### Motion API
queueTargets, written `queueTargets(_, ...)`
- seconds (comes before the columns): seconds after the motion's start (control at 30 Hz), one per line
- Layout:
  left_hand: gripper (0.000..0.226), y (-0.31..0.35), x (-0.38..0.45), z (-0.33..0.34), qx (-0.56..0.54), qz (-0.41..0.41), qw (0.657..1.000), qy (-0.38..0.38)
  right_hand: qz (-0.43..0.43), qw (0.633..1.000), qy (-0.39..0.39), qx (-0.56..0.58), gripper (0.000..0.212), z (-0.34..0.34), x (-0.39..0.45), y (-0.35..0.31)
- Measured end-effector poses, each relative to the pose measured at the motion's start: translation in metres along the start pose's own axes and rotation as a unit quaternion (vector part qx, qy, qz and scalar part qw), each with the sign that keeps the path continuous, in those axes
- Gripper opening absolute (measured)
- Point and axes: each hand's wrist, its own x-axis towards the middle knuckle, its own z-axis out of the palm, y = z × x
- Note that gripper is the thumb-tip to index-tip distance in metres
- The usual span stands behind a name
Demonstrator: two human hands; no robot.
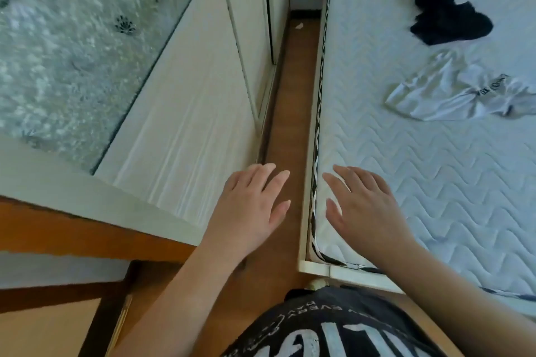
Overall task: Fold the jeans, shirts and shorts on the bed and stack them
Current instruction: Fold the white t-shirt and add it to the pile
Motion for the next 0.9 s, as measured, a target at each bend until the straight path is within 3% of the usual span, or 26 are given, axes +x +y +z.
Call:
queueTargets(0.37, 0.051, 0.036, 0.139, -0.014, 0.034, 0.116, 0.991, 0.061, 0.149, 0.988, -0.016, 0.032, 0.047, -0.004, 0.042, 0.075)
queueTargets(0.63, 0.051, 0.06, 0.247, -0.007, 0.037, 0.244, 0.968, 0.043, 0.294, 0.953, -0.068, 0.028, 0.059, 0.016, 0.077, 0.105)
queueTargets(0.77, 0.051, 0.066, 0.307, 0.002, 0.009, 0.32, 0.947, 0.03, 0.368, 0.926, -0.083, 0.026, 0.061, 0.028, 0.11, 0.111)
queueTargets(0.9, 0.046, 0.065, 0.361, 0.008, -0.032, 0.422, 0.905, 0.053, 0.446, 0.891, -0.08, 0.024, 0.06, 0.028, 0.137, 0.104)
